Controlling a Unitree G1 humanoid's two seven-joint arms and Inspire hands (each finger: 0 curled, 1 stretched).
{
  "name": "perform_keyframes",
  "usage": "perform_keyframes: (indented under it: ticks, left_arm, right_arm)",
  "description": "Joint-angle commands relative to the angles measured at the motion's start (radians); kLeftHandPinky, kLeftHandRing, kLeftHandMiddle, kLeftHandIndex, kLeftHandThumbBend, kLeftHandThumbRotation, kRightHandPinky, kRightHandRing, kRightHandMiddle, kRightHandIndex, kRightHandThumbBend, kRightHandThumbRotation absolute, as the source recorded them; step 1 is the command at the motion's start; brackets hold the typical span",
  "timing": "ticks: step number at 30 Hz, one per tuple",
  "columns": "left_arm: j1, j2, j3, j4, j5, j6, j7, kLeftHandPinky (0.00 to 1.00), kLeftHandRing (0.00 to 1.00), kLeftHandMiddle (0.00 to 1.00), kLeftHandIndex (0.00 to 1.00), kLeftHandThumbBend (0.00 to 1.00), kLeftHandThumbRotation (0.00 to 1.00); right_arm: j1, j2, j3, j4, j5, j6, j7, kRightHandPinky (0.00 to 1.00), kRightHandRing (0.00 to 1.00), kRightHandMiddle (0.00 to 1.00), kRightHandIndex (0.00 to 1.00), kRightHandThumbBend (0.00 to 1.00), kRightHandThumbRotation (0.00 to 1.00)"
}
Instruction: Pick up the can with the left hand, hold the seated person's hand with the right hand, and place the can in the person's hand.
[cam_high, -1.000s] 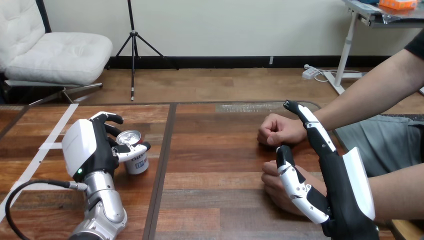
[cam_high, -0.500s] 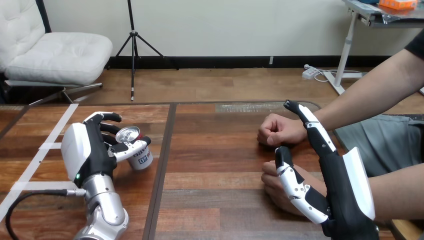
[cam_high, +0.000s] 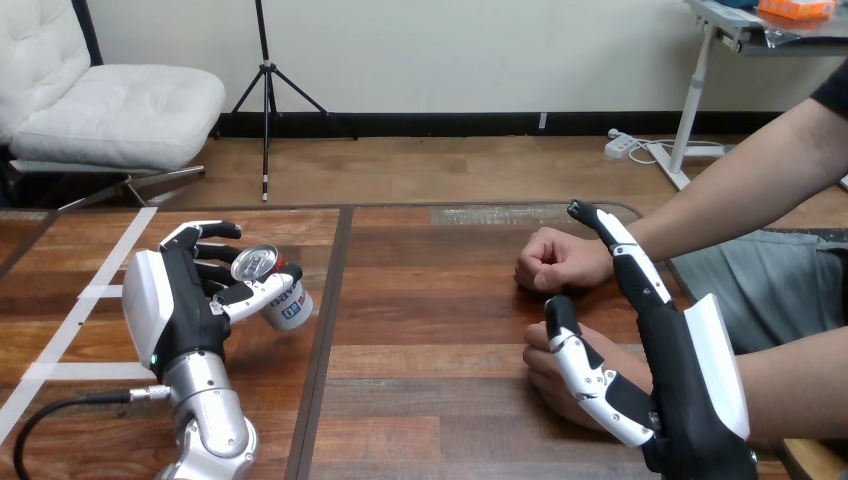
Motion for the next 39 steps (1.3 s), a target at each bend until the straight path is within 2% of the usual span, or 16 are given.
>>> perform_keyframes:
  ticks: [1, 6, 8, 12, 17, 22, 28, 31, 34, 39]
  left_arm:
    - [-0.041, -0.006, 0.006, -0.075, -0.001, -0.063, 0.003, 0.42, 0.43, 0.47, 0.58, 0.71, 0.0]
    - [-0.03, -0.011, 0.009, -0.094, 0.002, -0.085, -0.003, 0.42, 0.43, 0.46, 0.58, 0.71, 0.0]
    - [-0.028, -0.011, 0.008, -0.098, 0.004, -0.088, -0.001, 0.42, 0.43, 0.46, 0.58, 0.72, 0.0]
    - [-0.012, -0.02, 0.013, -0.116, -0.003, -0.123, -0.012, 0.42, 0.43, 0.47, 0.58, 0.72, 0.0]
    - [0.004, -0.028, 0.015, -0.135, -0.003, -0.151, -0.017, 0.43, 0.43, 0.47, 0.58, 0.73, 0.0]
    - [0.018, -0.037, 0.02, -0.148, -0.011, -0.179, -0.03, 0.44, 0.43, 0.47, 0.57, 0.73, 0.0]
    - [0.036, -0.037, 0.004, -0.167, 0.021, -0.18, -0.007, 0.44, 0.43, 0.47, 0.58, 0.73, 0.0]
    - [0.044, -0.043, 0.003, -0.178, 0.026, -0.178, -0.002, 0.44, 0.43, 0.47, 0.58, 0.73, 0.0]
    - [0.055, -0.053, 0.014, -0.186, 0.006, -0.202, -0.032, 0.45, 0.43, 0.47, 0.58, 0.73, 0.0]
    - [0.069, -0.056, 0.004, -0.202, 0.027, -0.191, -0.014, 0.47, 0.44, 0.46, 0.58, 0.73, 0.0]
  right_arm:
    - [-0.041, -0.005, -0.014, -0.065, -0.019, 0.031, 0.004, 0.94, 0.95, 0.94, 0.91, 0.32, 0.39]
    - [-0.051, -0.046, -0.035, -0.1, -0.109, 0.084, 0.018, 0.92, 0.94, 0.95, 0.92, 0.45, 0.23]
    - [-0.054, -0.054, -0.039, -0.108, -0.128, 0.097, 0.022, 0.92, 0.94, 0.95, 0.92, 0.5, 0.18]
    - [-0.063, -0.111, -0.066, -0.149, -0.222, 0.158, 0.066, 0.93, 0.94, 0.95, 0.93, 0.62, 0.11]
    - [-0.06, -0.161, -0.091, -0.203, -0.293, 0.23, 0.134, 0.94, 0.95, 0.95, 0.93, 0.71, 0.09]
    - [-0.062, -0.208, -0.108, -0.238, -0.335, 0.274, 0.177, 0.93, 0.94, 0.93, 0.91, 0.8, 0.05]
    - [-0.065, -0.255, -0.128, -0.284, -0.382, 0.342, 0.246, 0.91, 0.92, 0.9, 0.88, 0.89, 0.01]
    - [-0.069, -0.277, -0.135, -0.307, -0.411, 0.379, 0.289, 0.9, 0.91, 0.9, 0.87, 0.91, 0.02]
    - [-0.075, -0.3, -0.139, -0.328, -0.442, 0.412, 0.334, 0.89, 0.91, 0.89, 0.86, 0.93, 0.03]
    - [-0.092, -0.341, -0.14, -0.347, -0.502, 0.461, 0.408, 0.88, 0.9, 0.89, 0.85, 0.95, 0.04]
